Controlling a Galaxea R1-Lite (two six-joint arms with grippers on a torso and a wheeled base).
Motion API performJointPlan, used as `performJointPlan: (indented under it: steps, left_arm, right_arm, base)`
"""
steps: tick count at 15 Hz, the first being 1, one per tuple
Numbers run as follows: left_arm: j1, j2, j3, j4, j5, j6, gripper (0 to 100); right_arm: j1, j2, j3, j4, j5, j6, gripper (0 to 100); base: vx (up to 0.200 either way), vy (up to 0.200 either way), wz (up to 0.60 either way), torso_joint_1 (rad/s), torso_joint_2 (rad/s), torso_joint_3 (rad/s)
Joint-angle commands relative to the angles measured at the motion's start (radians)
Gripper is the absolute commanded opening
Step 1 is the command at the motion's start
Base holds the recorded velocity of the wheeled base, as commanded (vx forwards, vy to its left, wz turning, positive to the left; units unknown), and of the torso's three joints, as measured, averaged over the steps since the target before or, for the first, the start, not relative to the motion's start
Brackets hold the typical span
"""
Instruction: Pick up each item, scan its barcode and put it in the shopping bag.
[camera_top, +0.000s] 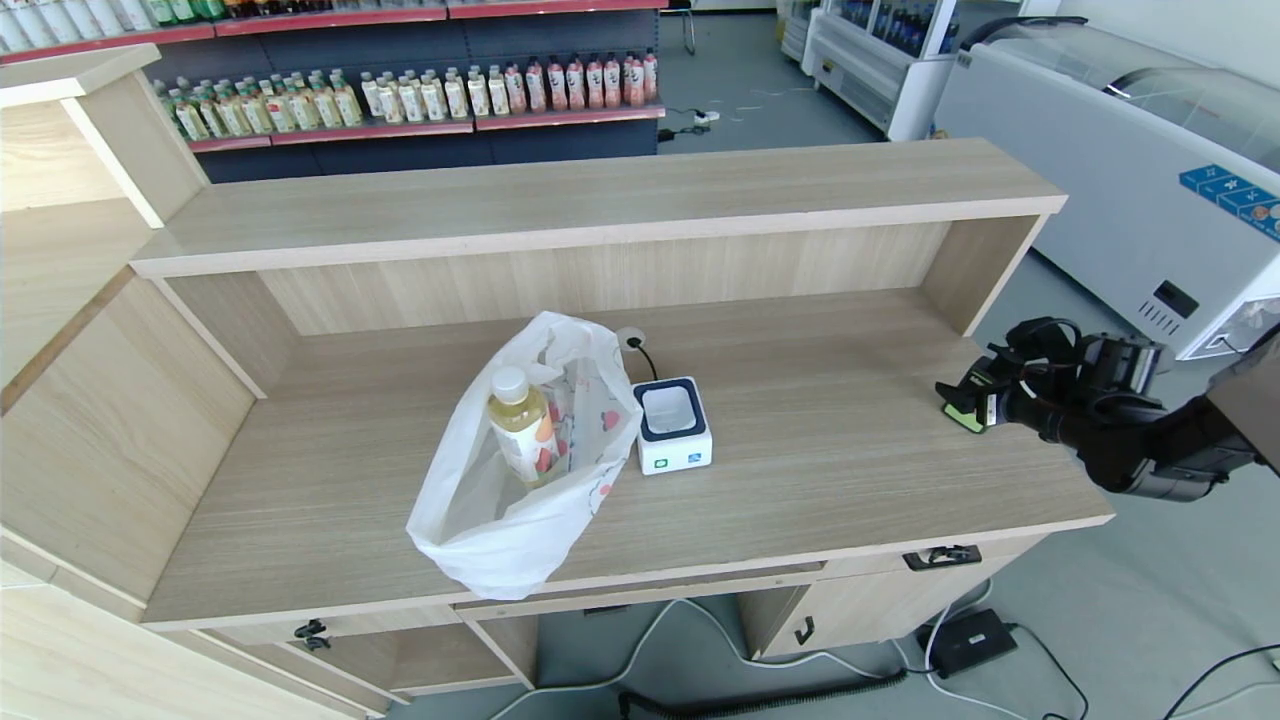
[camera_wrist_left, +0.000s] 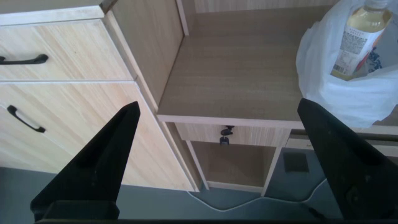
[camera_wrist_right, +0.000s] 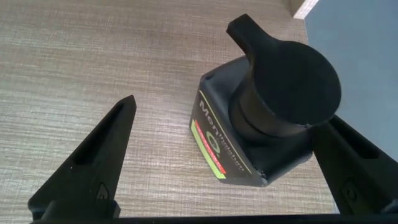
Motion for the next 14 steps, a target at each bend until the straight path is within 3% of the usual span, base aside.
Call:
performJointPlan:
  steps: [1,6,7,12,14]
  left_arm:
    - [-0.002,0.0,0.0,0.0,0.0,0.0,100]
    - [0.0,0.0,0.0,0.0,0.0,0.0,100]
    - [0.0,0.0,0.0,0.0,0.0,0.0,100]
    - [0.0,0.0,0.0,0.0,0.0,0.0,100]
    - [0.0,0.0,0.0,0.0,0.0,0.0,100]
  right_arm:
    - [0.0,0.008,-0.012,0.0,0.0,-0.001,100]
    - [0.005,0.023,-0.02,0.0,0.0,-0.002,100]
    - [0.006,0.025,-0.021,0.0,0.0,-0.002,0]
    - [0.014,0.019,-0.02,-0.01,-0.014,-0.016,0]
    - [0.012,0.003,-0.014,-0.02,-0.074,-0.035,0]
  base:
    - [0.0,0.0,0.0,0.0,0.0,0.0]
    - [0.0,0.0,0.0,0.0,0.0,0.0]
    - [0.0,0.0,0.0,0.0,0.0,0.0]
    - [0.0,0.0,0.0,0.0,0.0,0.0]
    - [0.0,0.0,0.0,0.0,0.0,0.0]
